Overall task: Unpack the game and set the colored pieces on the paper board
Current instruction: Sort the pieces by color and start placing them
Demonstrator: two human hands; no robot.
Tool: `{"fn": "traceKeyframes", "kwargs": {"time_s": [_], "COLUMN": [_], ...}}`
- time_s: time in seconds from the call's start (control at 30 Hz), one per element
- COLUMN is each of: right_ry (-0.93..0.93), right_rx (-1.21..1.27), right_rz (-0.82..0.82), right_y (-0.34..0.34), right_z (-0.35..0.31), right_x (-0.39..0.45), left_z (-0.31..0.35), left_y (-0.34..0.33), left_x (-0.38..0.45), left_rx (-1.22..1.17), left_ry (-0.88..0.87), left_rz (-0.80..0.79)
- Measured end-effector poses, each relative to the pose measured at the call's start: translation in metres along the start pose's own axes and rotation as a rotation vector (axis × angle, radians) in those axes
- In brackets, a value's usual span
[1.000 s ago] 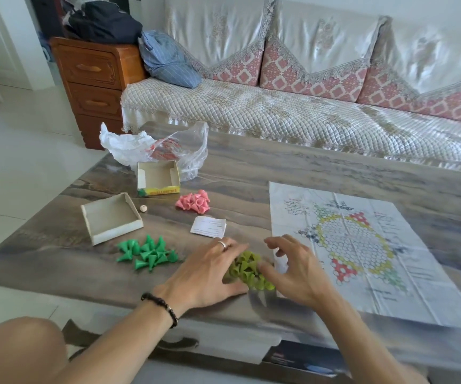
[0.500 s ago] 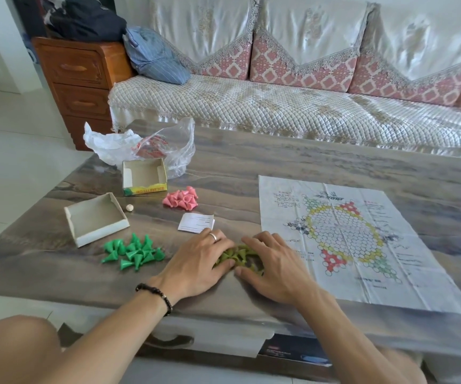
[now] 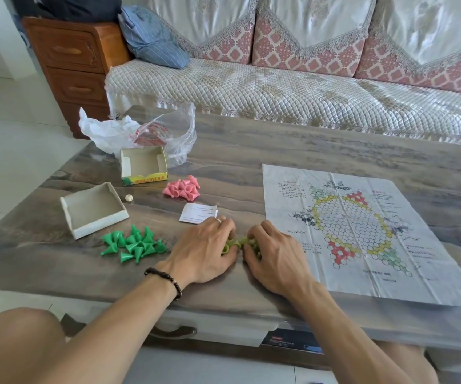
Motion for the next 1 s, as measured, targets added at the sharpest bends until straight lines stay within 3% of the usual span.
{"fn": "traceKeyframes", "kwargs": {"time_s": [0.33, 0.73, 1.0], "right_ry": [-0.02, -0.137, -0.241], "right_rx": [-0.034, 0.025, 0.066], "right_rz": [0.108, 0.024, 0.086], "right_y": [0.009, 0.002, 0.019], "right_z": [0.0, 0.012, 0.052], "right_x": [-0.001, 0.002, 0.012], "left_z": [0.004, 0.013, 0.009], "left_y": [-0.002, 0.006, 0.002], "left_x": [0.0, 0.012, 0.034], "left_rx": [0.025, 0.075, -0.064], "left_ry": [-0.045, -0.019, 0.038], "left_rz": [-0.007, 0.019, 0.031]}}
Point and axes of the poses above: each hand's wrist, its own x-axis towards the middle knuckle, its own y-axis out of the back of the hand, z = x × y, the point moved 10 cm from there along x, towards the middle knuckle, and after that the axes turned 11 degrees about y, right-handed, at the moved point
